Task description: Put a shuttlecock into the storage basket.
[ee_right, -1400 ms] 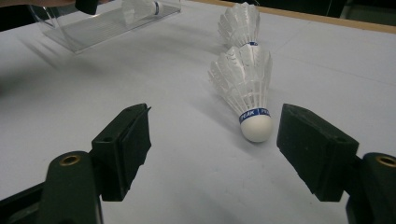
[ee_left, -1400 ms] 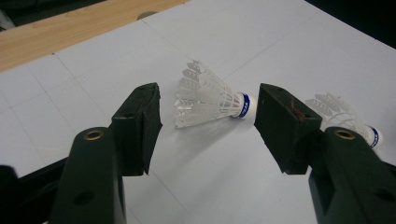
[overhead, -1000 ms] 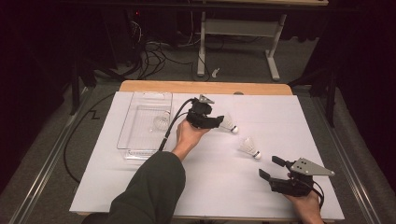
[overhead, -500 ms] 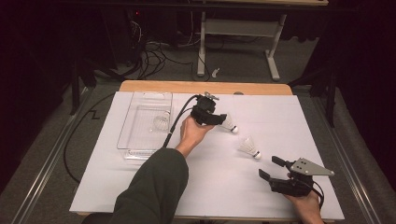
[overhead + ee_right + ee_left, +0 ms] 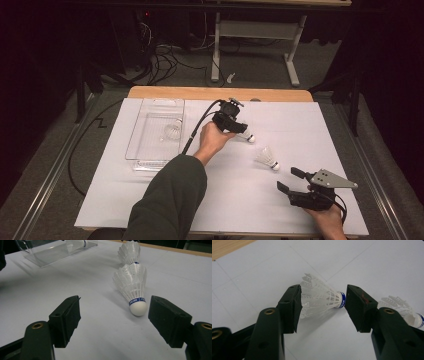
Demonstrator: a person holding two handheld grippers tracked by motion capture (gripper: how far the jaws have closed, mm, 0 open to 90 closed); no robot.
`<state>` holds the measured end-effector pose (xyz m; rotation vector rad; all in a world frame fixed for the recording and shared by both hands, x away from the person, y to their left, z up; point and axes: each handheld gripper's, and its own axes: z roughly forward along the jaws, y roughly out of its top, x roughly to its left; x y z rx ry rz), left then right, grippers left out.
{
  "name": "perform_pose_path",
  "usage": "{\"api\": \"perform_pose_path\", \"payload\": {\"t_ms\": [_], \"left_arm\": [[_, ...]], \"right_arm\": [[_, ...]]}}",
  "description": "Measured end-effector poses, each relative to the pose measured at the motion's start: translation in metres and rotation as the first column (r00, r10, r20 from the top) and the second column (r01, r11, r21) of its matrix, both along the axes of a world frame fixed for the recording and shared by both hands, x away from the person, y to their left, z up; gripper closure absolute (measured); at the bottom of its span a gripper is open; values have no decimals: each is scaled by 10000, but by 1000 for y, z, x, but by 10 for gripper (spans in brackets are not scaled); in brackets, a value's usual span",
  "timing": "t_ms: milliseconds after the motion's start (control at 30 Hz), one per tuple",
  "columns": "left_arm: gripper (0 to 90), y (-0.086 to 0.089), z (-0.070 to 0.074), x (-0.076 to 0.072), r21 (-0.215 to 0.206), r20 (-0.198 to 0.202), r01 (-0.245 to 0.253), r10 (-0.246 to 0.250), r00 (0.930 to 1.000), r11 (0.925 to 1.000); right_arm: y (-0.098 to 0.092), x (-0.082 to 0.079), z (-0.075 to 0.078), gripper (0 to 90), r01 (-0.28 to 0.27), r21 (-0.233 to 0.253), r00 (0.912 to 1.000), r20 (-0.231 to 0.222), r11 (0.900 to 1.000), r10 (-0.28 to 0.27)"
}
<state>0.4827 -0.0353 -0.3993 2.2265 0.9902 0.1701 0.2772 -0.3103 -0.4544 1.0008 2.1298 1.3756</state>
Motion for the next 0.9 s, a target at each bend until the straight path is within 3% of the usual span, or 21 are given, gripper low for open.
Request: {"api": "perform_pose_path", "payload": {"t_ms": [267, 900], "left_arm": [[510, -9, -2, 8, 350, -416, 122, -107, 9991, 9993], [600, -8, -14, 17, 298, -1287, 395, -354, 9911, 9988]], "right_arm": [[0, 0, 0, 262, -17, -21, 10000, 6, 10000, 17], [0, 0, 0, 262, -79, -40, 10000, -10, 10000, 79]]}}
